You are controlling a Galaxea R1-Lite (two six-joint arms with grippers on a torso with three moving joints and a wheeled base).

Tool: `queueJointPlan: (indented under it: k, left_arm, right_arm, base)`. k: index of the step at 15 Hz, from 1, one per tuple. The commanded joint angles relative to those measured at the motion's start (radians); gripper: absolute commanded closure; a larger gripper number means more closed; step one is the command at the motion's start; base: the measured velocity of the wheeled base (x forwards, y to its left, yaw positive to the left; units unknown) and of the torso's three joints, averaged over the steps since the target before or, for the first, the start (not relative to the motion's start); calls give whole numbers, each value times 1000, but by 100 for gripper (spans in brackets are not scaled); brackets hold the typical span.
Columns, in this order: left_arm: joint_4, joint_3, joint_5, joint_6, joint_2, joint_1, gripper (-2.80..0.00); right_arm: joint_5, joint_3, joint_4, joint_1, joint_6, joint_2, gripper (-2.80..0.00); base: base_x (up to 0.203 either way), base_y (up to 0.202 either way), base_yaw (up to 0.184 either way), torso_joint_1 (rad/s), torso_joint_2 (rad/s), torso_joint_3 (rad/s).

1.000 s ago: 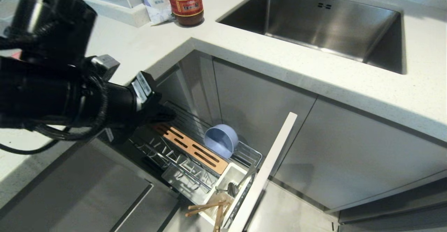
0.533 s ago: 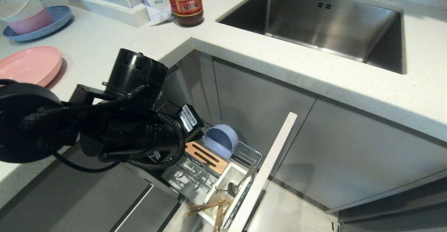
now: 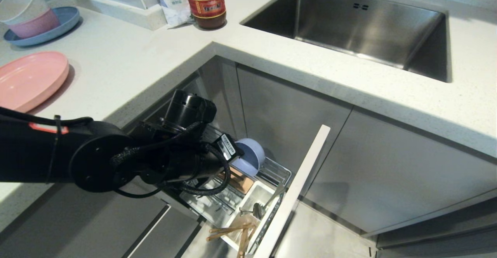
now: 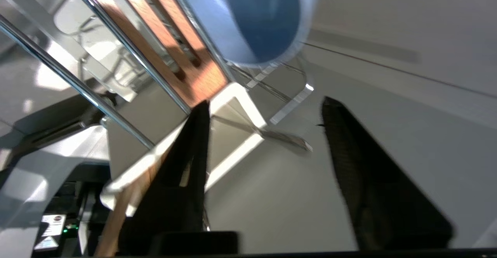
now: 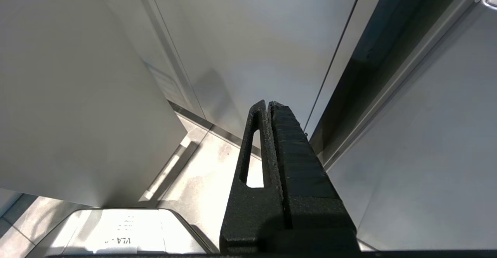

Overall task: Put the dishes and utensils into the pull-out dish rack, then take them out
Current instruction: Take the bowl out of the cupboard

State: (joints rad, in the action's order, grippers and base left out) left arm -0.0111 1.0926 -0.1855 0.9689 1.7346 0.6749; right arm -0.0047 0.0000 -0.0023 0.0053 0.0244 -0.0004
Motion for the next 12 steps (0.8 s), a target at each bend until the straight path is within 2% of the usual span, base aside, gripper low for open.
queueJointPlan:
  k: [1, 3, 6, 12]
  left_arm:
    - [38, 1, 0, 3, 84, -18, -280]
    - [127, 3, 0, -47, 134, -23, -280]
    - [196, 20, 2, -68, 199, -36, -280]
    - [259, 81, 6, -115, 256, -46, -280]
  right_arm:
    - [0, 2, -1, 0, 0, -4, 0]
    - [0, 2, 0, 1, 0, -4, 0]
    - [0, 2, 0, 0, 0, -4, 0]
    - [0, 2, 1, 1, 0, -4, 0]
  base:
    - [0, 0, 0, 0, 0, 0]
    - [0, 0, 0, 0, 0, 0]
    - [0, 0, 0, 0, 0, 0]
    - [0, 0, 0, 0, 0, 0]
